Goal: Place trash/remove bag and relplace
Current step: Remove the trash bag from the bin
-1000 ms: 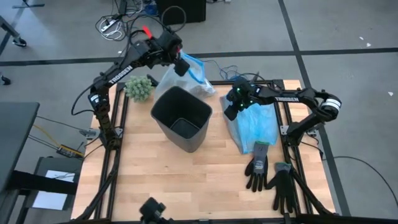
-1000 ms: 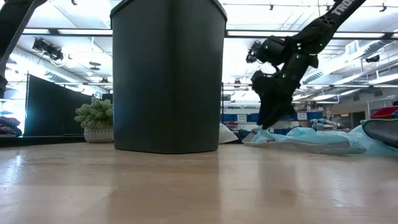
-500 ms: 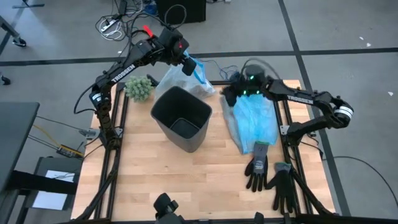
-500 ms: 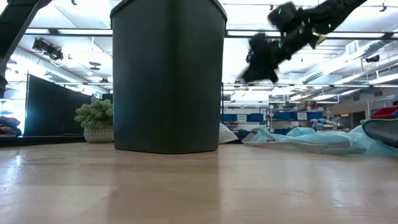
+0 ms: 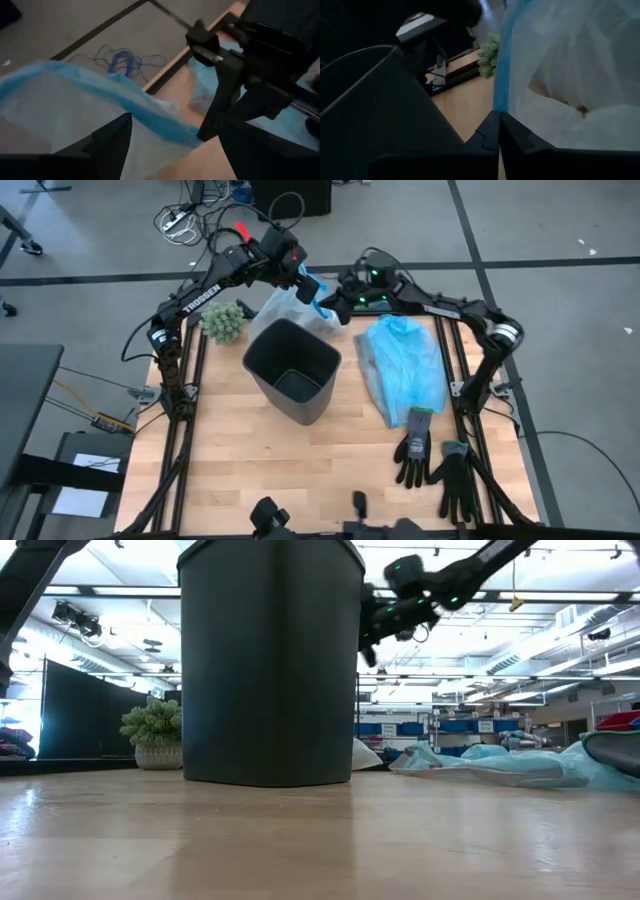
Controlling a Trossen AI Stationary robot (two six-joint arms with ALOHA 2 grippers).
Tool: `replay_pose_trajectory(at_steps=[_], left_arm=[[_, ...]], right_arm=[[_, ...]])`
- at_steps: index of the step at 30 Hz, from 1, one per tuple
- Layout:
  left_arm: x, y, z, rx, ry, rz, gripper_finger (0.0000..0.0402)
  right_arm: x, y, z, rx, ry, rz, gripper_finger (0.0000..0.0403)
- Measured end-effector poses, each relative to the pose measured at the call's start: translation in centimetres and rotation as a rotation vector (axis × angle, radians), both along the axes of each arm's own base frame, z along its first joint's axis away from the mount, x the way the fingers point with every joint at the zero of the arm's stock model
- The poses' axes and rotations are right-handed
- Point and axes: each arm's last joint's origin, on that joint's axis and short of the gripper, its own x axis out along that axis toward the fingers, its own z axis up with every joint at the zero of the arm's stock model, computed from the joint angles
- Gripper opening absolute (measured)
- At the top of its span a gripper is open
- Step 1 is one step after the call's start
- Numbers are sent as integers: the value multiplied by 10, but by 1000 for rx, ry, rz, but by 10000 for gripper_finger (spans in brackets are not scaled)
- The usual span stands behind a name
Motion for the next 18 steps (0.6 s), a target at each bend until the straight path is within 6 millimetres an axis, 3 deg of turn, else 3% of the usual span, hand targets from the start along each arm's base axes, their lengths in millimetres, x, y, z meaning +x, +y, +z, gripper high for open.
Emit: replay_pose_trajectory(at_steps=[5, 12, 18], left_arm=[[-4, -1, -5, -1, 69, 28, 298], [-7, 4, -5, 51, 101, 93, 298], [-4, 9, 0, 83, 33, 115, 298]], right_arm=[[12, -7, 8, 2, -33, 71, 1], [-1, 0, 35, -128, -75, 33, 0], [7, -6, 15, -168, -30, 69, 0]])
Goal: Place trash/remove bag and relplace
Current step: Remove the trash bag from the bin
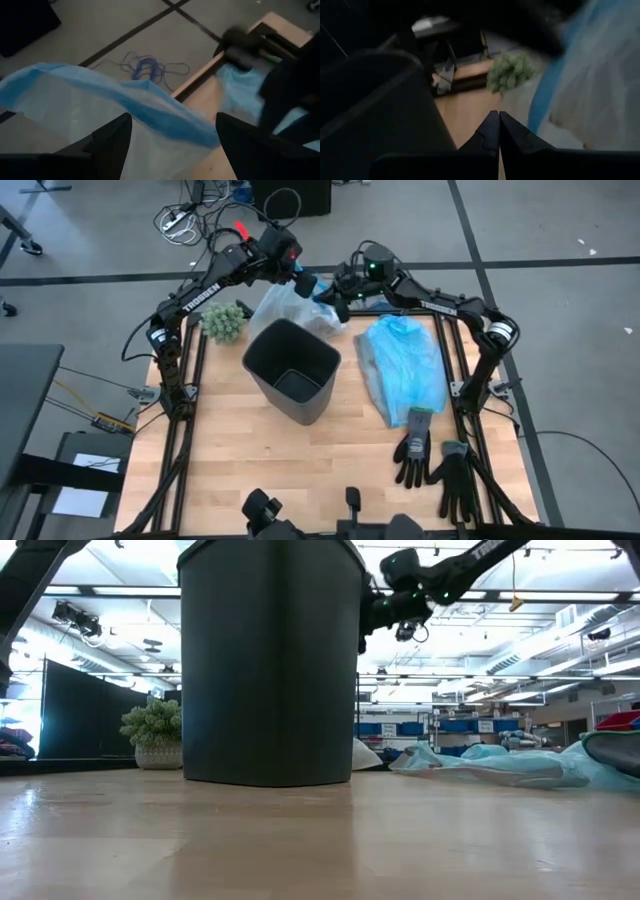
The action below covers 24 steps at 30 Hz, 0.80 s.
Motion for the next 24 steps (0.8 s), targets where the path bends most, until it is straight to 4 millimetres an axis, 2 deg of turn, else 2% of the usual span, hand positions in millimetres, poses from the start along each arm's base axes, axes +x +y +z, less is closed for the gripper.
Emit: replay_pose_trajectory(at_steps=[5, 13, 18, 24], left_arm=[[2, 1, 2, 6, -36, -7, 298], [5, -3, 3, -41, -91, -16, 298], [6, -3, 3, -50, -99, -6, 298], [4, -1, 3, -42, -93, 10, 298]], right_arm=[[5, -22, -34, 48, 54, -30, 0], [12, -56, -112, 224, 187, -83, 0], [13, -54, -149, 373, 331, -68, 0], [15, -31, -162, 392, 498, -3, 0]])
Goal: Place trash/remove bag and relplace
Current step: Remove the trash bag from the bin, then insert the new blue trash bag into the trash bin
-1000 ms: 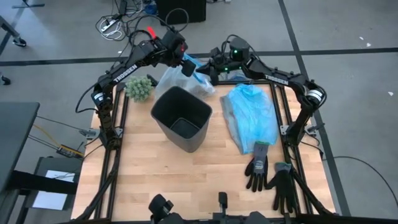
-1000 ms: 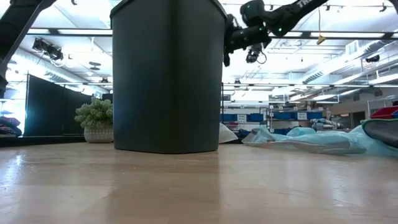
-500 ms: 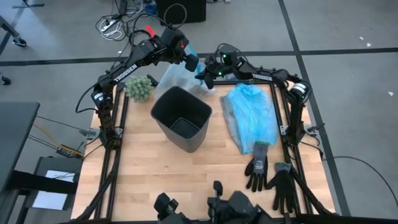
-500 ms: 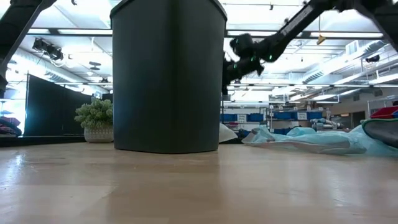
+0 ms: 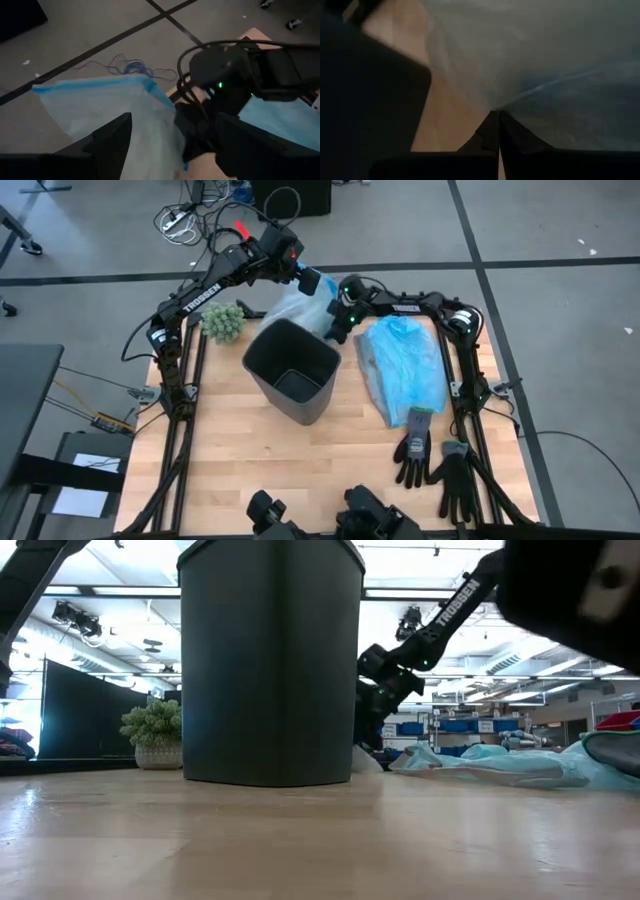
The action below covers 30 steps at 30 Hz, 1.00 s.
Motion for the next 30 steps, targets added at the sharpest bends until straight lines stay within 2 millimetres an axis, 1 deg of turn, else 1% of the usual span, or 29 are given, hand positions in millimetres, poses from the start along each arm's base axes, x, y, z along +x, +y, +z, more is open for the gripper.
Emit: replay_pose_trajectory(at_steps=[3, 5, 7, 10, 12, 15, 18, 22, 25, 27, 30], left_arm=[[0, 0, 0, 3, 1, 3, 298], [-1, 1, 0, 3, 2, 6, 298], [-1, 1, 0, 1, 3, 7, 298], [0, 0, 0, -26, -18, -35, 298], [2, -3, 0, -39, -31, -73, 298], [5, -7, 0, -37, -29, -110, 298], [5, -8, 4, -27, -36, -119, 298], [2, -10, 20, 34, -58, -145, 298], [2, -20, 38, 138, -58, -227, 298], [3, -30, 53, 205, -75, -258, 298], [4, -45, 68, 280, -83, -251, 298]], right_arm=[[1, 8, -2, 29, 45, 26, 0], [-2, 14, -6, 88, 96, 41, 0], [-7, 19, -10, 167, 151, 60, 0], [-21, 27, -7, 247, 238, 95, 0], [-28, 33, 3, 248, 272, 130, 0], [-38, 40, 25, 194, 289, 159, 0], [-46, 45, 55, 94, 276, 132, 0], [-58, 51, 99, -87, 245, 42, 0], [-68, 56, 124, -237, 260, -33, 11], [-76, 59, 133, -273, 289, -69, 28], [-89, 65, 133, -189, 392, -122, 65]])
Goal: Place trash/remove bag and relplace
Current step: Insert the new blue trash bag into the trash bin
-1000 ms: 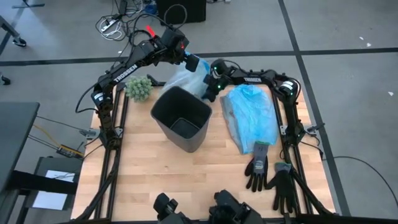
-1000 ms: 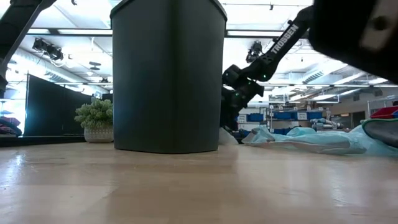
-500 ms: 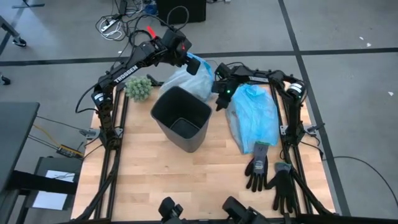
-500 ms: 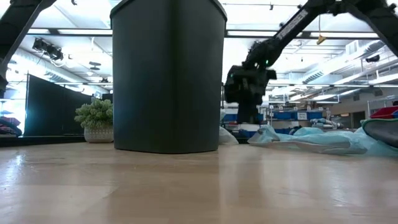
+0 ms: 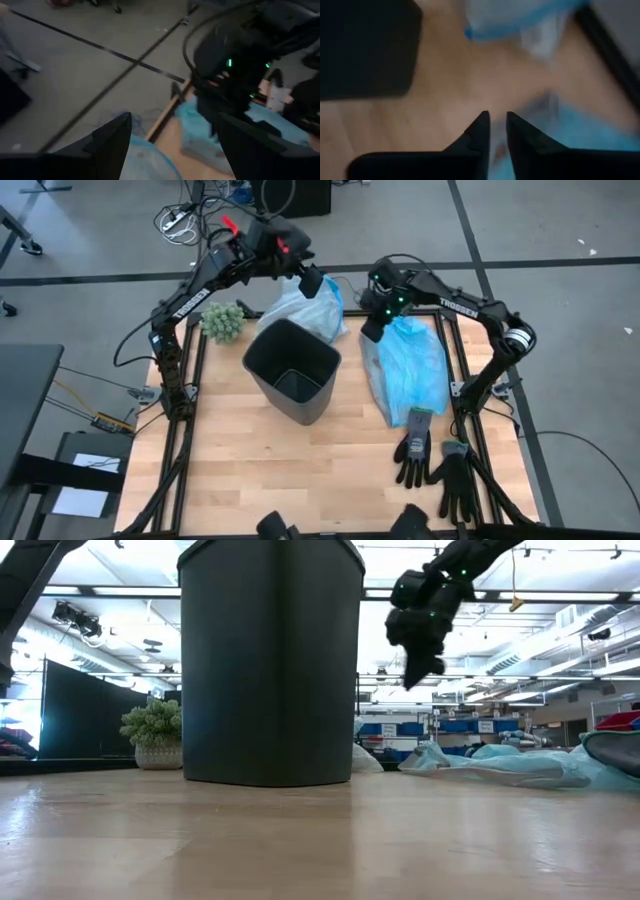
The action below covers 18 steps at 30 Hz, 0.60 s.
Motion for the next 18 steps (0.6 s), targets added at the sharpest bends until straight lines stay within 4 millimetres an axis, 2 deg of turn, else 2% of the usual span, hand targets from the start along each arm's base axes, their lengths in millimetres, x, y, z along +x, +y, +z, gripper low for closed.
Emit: replay_pose_trajectory(at_steps=[3, 8, 12, 18], left_arm=[[0, -9, 6, 32, 4, 33, 298], [3, -20, 7, 86, 47, -22, 298], [6, -28, 5, 165, 122, -30, 298], [2, -28, -1, 138, 194, -13, 298]], right_arm=[[-11, 6, -9, 81, 139, -51, 104], [-7, 15, -26, 127, 188, -115, 150], [-4, 14, -44, 124, 185, -194, 157], [-8, 11, -80, 126, 106, -250, 158]])
